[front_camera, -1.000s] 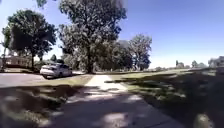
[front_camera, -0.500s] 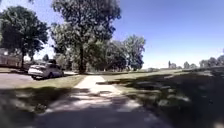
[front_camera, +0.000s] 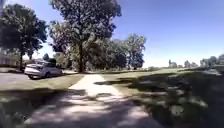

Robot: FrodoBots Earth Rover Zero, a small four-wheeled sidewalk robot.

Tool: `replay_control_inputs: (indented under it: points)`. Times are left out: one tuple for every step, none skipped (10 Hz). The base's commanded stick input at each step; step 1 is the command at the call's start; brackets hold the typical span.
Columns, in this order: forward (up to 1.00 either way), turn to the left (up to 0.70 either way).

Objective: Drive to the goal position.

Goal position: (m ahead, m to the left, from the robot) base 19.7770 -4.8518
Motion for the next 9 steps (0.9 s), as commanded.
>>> replay_control_inputs:
  points:
    - [0.85,0.14]
    - [0.85,0.34]
    - [0.85,0.31]
    - [0.85,0.14]
    - [0.85,0.00]
    - [0.85,0.00]
    - [0.85,0.00]
    - [0.85,0.00]
    - [0.85,0.00]
